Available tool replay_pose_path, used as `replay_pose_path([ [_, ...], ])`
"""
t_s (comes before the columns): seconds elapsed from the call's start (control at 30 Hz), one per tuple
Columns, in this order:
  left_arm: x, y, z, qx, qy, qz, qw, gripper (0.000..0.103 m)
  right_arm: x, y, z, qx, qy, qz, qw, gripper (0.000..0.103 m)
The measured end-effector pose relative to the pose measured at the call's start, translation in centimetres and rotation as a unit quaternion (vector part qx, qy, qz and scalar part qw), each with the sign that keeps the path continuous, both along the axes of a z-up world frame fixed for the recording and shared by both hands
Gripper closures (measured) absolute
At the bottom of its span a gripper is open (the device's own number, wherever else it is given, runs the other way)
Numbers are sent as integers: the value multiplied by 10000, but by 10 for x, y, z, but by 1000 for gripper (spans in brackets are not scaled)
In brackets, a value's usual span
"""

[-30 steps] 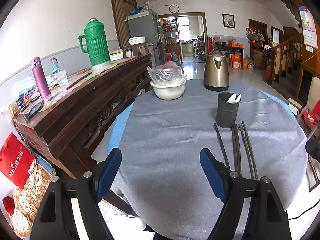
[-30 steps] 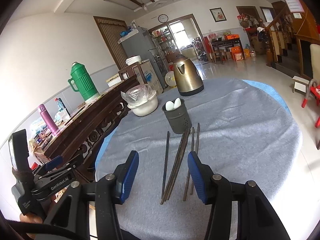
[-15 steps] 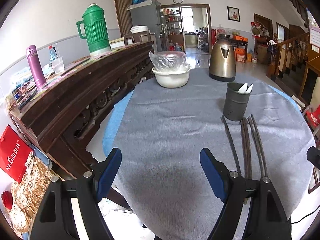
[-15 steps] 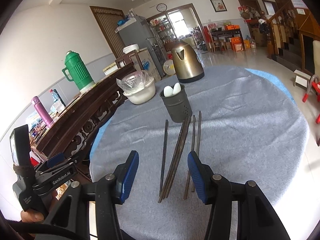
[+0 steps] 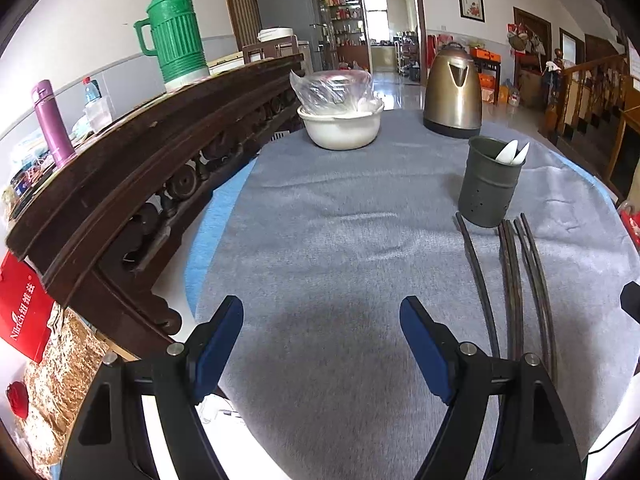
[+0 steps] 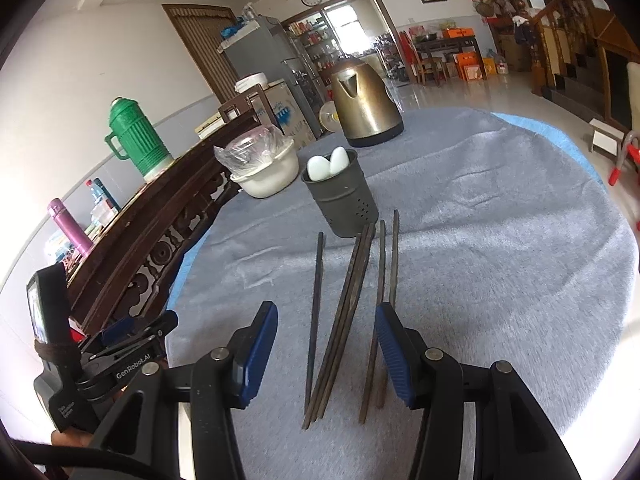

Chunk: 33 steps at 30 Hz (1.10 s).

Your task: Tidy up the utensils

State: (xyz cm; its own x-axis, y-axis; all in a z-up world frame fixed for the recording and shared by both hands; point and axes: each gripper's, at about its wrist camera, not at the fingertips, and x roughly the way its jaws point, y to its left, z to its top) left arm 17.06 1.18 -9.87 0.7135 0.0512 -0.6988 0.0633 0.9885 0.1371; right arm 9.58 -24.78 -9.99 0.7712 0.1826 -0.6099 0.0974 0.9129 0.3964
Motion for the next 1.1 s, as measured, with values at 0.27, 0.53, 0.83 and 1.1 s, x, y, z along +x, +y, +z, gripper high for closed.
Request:
replay_pose_path([
  [0.27,36,-15,-16,-37,302,-87,9995,22,40,-19,-22,77,292,-62,9995,49],
  [0.53,86,-40,-34,-579,825,-431,9940,22,95,-55,-50,431,669,-285,9964,63],
  [0.83,134,-81,-54,-951,1089,-829,9860,22,154,-75,-66,437,782,-382,9952,67],
  [1.1,160,-104,-61,-1008,1133,-1279,9801,23,199,-87,-84,707,1064,-108,9917,71],
])
